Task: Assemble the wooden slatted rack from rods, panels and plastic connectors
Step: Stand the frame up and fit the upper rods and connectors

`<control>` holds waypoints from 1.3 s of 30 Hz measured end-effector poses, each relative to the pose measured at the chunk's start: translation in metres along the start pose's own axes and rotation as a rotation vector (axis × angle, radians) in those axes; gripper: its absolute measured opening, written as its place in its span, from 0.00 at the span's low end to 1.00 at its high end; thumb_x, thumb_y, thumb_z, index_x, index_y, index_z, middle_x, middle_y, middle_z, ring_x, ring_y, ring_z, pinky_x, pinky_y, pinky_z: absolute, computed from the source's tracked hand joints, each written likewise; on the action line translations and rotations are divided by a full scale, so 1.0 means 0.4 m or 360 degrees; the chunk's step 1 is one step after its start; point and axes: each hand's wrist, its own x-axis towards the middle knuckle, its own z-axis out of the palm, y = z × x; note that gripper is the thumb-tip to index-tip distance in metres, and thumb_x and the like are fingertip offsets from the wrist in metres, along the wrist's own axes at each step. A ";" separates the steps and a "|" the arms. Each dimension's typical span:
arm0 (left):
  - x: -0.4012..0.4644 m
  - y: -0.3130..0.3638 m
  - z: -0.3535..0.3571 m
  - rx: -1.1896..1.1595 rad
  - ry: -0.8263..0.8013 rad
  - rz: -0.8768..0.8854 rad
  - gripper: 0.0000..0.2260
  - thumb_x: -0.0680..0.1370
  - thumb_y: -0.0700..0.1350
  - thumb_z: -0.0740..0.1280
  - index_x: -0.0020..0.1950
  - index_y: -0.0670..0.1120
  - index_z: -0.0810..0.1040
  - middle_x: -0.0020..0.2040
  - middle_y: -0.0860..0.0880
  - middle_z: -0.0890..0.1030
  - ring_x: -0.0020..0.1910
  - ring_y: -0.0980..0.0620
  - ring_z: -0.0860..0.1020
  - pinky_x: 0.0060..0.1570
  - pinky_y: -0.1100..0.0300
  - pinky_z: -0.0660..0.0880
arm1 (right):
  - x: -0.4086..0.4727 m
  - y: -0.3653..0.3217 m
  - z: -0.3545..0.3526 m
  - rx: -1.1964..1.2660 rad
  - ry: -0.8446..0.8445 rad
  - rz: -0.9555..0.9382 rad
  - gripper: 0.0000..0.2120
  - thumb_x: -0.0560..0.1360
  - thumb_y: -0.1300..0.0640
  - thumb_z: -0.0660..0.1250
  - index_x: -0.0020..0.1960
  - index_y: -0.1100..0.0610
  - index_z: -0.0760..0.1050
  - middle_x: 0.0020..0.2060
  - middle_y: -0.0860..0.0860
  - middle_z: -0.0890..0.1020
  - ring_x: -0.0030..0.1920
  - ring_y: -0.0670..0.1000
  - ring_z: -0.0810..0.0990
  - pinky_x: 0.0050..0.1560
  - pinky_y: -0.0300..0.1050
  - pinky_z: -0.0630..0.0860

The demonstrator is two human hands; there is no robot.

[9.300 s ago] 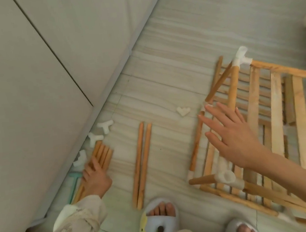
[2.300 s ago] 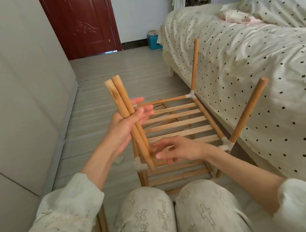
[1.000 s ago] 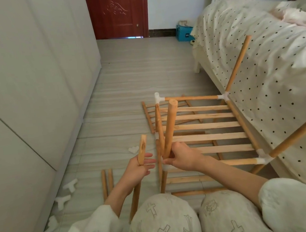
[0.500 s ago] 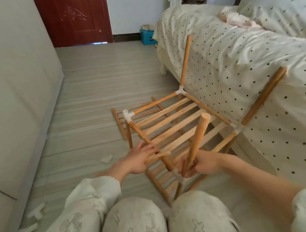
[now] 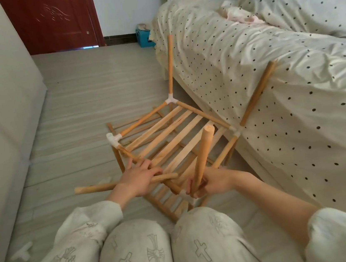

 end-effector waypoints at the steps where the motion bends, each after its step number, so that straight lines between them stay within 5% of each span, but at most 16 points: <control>1: -0.010 0.002 0.002 0.0033 0.0008 -0.0004 0.25 0.77 0.40 0.60 0.70 0.60 0.63 0.68 0.52 0.65 0.72 0.48 0.59 0.73 0.44 0.44 | -0.006 0.011 0.002 0.0008 0.0024 -0.0007 0.09 0.73 0.63 0.68 0.52 0.55 0.78 0.43 0.43 0.79 0.49 0.44 0.77 0.52 0.33 0.73; 4: -0.037 -0.008 0.010 -0.0161 -0.0005 -0.0016 0.25 0.76 0.40 0.60 0.71 0.56 0.65 0.68 0.52 0.68 0.69 0.49 0.63 0.71 0.50 0.58 | -0.028 0.045 -0.007 0.0015 0.0167 0.0022 0.08 0.73 0.64 0.68 0.52 0.58 0.78 0.47 0.53 0.81 0.51 0.51 0.79 0.55 0.40 0.75; 7: -0.061 -0.021 0.003 -0.0779 -0.0055 -0.0099 0.23 0.74 0.35 0.59 0.66 0.53 0.71 0.62 0.49 0.74 0.65 0.48 0.71 0.64 0.51 0.69 | -0.031 0.095 -0.039 -0.0115 0.0429 0.0191 0.10 0.75 0.63 0.65 0.56 0.59 0.78 0.49 0.50 0.81 0.51 0.49 0.78 0.55 0.39 0.73; 10: -0.095 -0.006 -0.038 -0.1213 0.0066 -0.0116 0.17 0.78 0.36 0.59 0.61 0.53 0.74 0.58 0.53 0.76 0.60 0.54 0.73 0.62 0.62 0.69 | 0.002 0.142 -0.059 -0.0030 0.0838 0.0406 0.08 0.77 0.61 0.62 0.54 0.58 0.76 0.50 0.53 0.81 0.51 0.54 0.78 0.55 0.46 0.74; 13: -0.128 0.000 -0.104 -0.1620 0.0331 -0.0144 0.11 0.80 0.36 0.58 0.54 0.50 0.76 0.53 0.52 0.79 0.50 0.57 0.78 0.51 0.66 0.74 | 0.048 0.139 -0.055 0.0116 0.1167 0.0518 0.10 0.79 0.53 0.61 0.54 0.59 0.73 0.48 0.54 0.79 0.49 0.56 0.77 0.51 0.48 0.73; 17: -0.166 -0.054 -0.162 -0.2056 0.0794 -0.0298 0.09 0.81 0.38 0.59 0.50 0.49 0.77 0.32 0.52 0.80 0.30 0.54 0.77 0.37 0.59 0.76 | 0.080 0.120 -0.050 0.0273 0.1481 0.0484 0.12 0.79 0.49 0.60 0.47 0.59 0.71 0.38 0.52 0.77 0.44 0.57 0.78 0.44 0.51 0.75; 22: -0.188 -0.117 -0.196 -0.2507 0.1313 -0.0522 0.08 0.82 0.39 0.57 0.48 0.44 0.75 0.23 0.55 0.65 0.23 0.57 0.65 0.31 0.60 0.67 | 0.083 0.152 -0.055 0.0387 0.1430 0.0469 0.12 0.79 0.51 0.60 0.47 0.61 0.73 0.39 0.55 0.79 0.43 0.57 0.79 0.46 0.55 0.77; 30: -0.216 -0.184 -0.213 -0.2490 0.1929 -0.0580 0.09 0.82 0.39 0.56 0.46 0.46 0.73 0.21 0.59 0.65 0.23 0.60 0.65 0.29 0.64 0.68 | 0.062 0.169 -0.093 0.0319 0.1344 0.0467 0.12 0.80 0.54 0.60 0.44 0.62 0.73 0.33 0.49 0.76 0.41 0.56 0.78 0.42 0.47 0.72; 39: -0.221 -0.190 -0.165 -0.2201 0.2005 -0.0733 0.10 0.82 0.40 0.58 0.45 0.50 0.75 0.24 0.56 0.67 0.25 0.59 0.67 0.35 0.60 0.70 | 0.103 0.158 -0.116 0.0373 0.1367 0.0580 0.11 0.80 0.53 0.58 0.48 0.62 0.71 0.37 0.54 0.76 0.43 0.57 0.77 0.43 0.51 0.74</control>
